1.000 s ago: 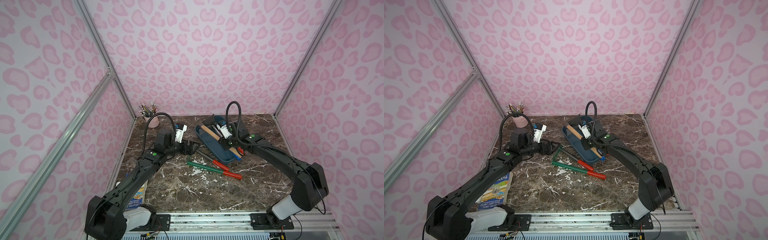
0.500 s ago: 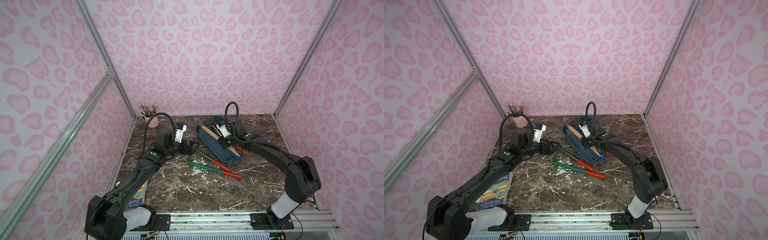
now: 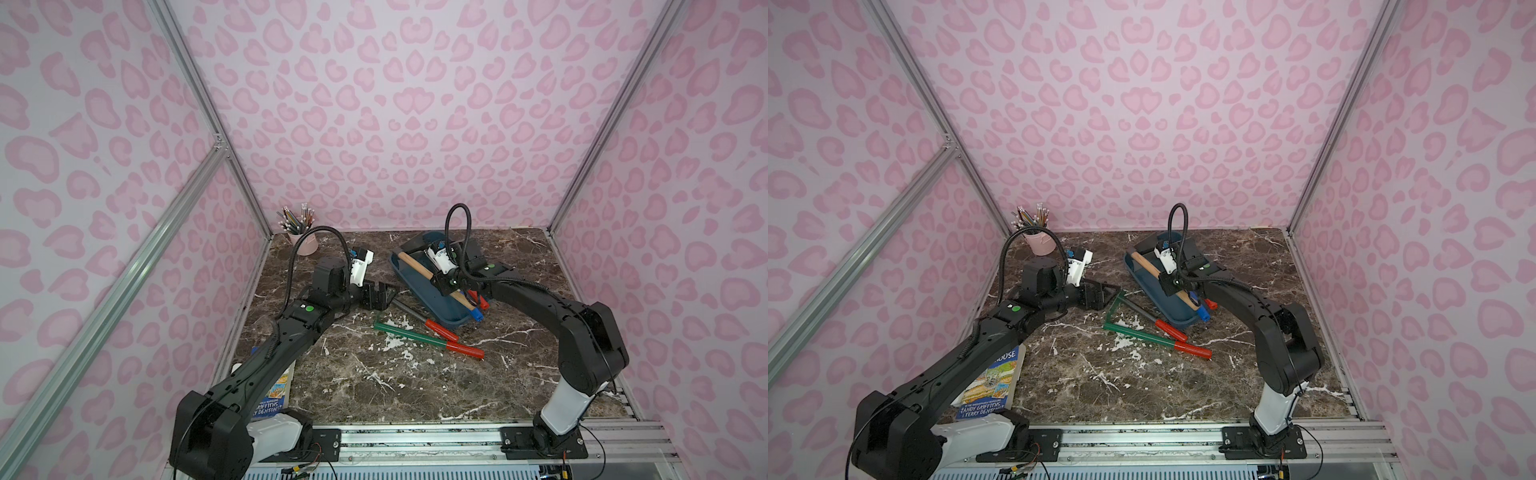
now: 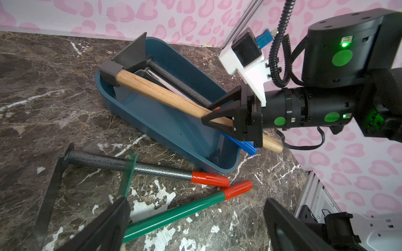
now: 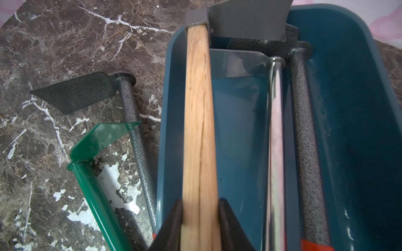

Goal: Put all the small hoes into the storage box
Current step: Place the hoe in the storage box.

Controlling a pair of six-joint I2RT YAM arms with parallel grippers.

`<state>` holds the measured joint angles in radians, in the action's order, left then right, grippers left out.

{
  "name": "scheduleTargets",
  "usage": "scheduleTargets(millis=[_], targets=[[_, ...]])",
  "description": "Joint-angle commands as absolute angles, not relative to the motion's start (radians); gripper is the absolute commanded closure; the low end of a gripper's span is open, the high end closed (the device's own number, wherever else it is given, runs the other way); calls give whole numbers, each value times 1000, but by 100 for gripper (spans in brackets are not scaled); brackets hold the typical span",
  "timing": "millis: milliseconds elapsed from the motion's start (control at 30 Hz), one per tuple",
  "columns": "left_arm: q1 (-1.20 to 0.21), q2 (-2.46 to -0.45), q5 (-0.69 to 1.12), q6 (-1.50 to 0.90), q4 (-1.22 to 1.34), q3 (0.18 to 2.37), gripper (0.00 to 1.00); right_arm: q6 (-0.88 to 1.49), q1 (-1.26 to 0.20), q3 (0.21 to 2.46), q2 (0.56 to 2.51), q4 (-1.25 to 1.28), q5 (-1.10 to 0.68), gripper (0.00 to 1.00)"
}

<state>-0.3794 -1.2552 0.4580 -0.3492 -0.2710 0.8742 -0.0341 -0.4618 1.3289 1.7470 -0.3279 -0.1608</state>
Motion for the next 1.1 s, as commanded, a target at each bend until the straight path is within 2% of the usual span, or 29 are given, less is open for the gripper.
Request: scheduleTargets(millis=[0,633,733,1067], targets=[[-379,-1250,446,-350,-242,871,0,-35,-459,1339,1754,-223,-178,100],[-381,-1244,441,-356,-242,864,1,-58,-436,1299,1795,-216,-166,100],[-381,-1243,442,-357,-240,864,1,-60,-436,1292,1805,-215,-149,97],[-383,-1242,440,-359,-242,861,1,-60,-435,1258,1807,-191,-107,96]])
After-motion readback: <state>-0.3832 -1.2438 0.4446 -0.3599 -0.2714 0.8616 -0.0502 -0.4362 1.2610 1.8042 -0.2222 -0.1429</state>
